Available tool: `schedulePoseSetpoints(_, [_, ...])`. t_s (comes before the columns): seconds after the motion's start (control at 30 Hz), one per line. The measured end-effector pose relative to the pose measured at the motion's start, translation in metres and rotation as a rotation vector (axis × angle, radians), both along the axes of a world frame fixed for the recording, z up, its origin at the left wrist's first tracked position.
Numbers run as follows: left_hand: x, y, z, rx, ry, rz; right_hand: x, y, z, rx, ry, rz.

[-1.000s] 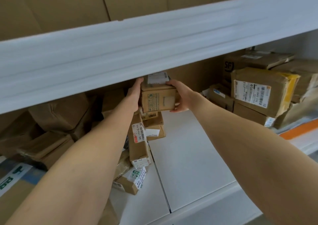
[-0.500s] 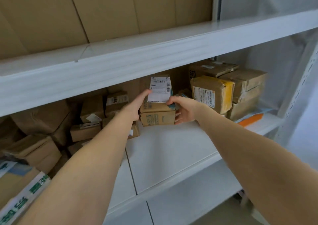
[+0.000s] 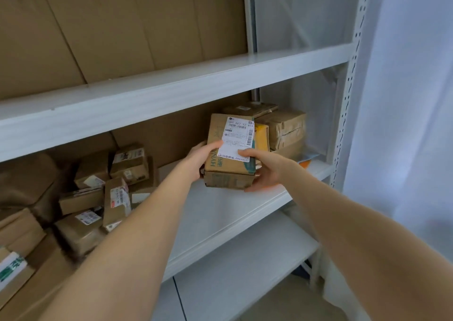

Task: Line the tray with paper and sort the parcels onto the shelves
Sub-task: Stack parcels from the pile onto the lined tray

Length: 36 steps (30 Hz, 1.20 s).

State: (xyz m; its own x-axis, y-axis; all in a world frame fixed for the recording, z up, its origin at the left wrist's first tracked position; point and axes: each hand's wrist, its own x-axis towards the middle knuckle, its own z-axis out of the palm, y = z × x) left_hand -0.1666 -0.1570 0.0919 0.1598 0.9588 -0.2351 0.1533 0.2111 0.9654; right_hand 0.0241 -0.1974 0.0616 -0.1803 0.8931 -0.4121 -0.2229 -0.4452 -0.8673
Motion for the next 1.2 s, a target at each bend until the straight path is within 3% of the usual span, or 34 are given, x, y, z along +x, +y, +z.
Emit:
schedulePoseSetpoints(0.23, [0.058,-0.029,0.013,-0.110,-0.055,-0.171,0.056,-0.048,0.011,-0.006,0.094,-0.119])
schedulePoseSetpoints(0.47, [0.102,-0.051,0.025,-0.072,-0.003,-0.228,0.097,-0.077,0.019,0.026,0.079,-0.208])
schedulePoseSetpoints(0.8, [0.076,-0.027,-0.027,-0.150,-0.114,0.177,0.079,-0.050,-0.001,-0.080,0.026,-0.291])
schedulePoseSetpoints(1.2, [0.051,0.019,-0.053,-0.200,-0.075,0.189,0.053,-0.009,-0.013,-0.149,-0.130,-0.162])
